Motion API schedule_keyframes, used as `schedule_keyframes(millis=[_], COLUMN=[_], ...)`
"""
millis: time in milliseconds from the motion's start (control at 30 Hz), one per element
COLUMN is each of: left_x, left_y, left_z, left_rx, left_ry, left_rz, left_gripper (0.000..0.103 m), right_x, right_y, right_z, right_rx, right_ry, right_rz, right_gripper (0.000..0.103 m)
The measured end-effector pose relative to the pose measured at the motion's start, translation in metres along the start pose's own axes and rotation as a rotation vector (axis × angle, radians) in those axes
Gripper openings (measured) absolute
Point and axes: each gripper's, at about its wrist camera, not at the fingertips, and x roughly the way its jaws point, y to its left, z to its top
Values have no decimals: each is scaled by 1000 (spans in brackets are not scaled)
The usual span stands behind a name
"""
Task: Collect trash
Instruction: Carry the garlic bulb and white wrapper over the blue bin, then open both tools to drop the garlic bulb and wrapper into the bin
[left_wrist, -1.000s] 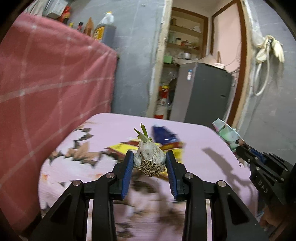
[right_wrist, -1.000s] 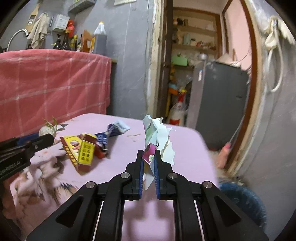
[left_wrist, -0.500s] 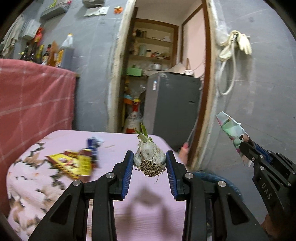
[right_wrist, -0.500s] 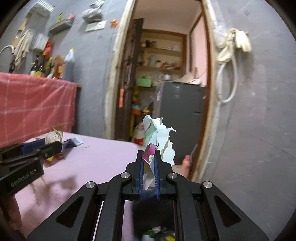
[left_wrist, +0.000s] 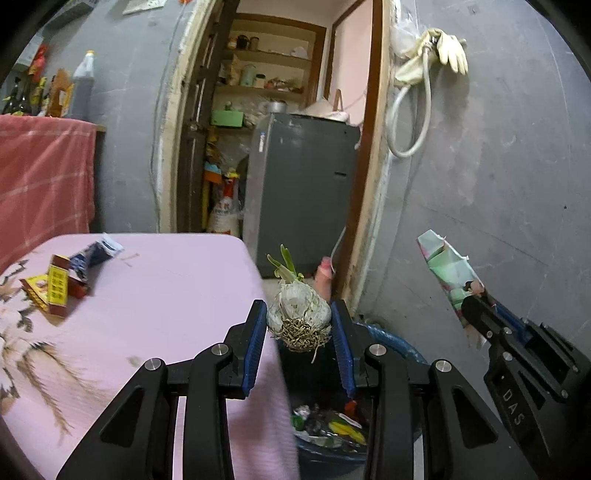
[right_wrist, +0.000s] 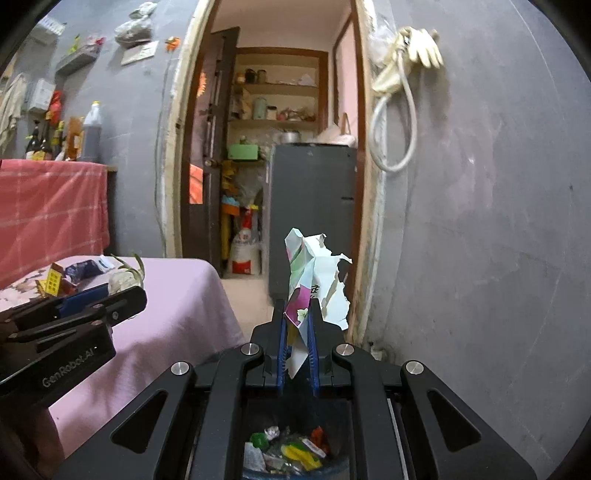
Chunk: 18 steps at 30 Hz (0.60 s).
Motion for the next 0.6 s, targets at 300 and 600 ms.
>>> schedule_keyframes(millis=[300, 600], left_x=[29, 37], left_y=[-16, -27], left_z=[-16, -26], left_rx=[-33, 1], left_ry=[131, 161], left_rz=[-5, -14], left_gripper=[30, 30], right_x=[11, 16], right_y=[-22, -33], right_z=[-16, -29], right_rx=[79, 115], right_ry=[80, 134], right_rz=[14, 28], right_gripper=[8, 8])
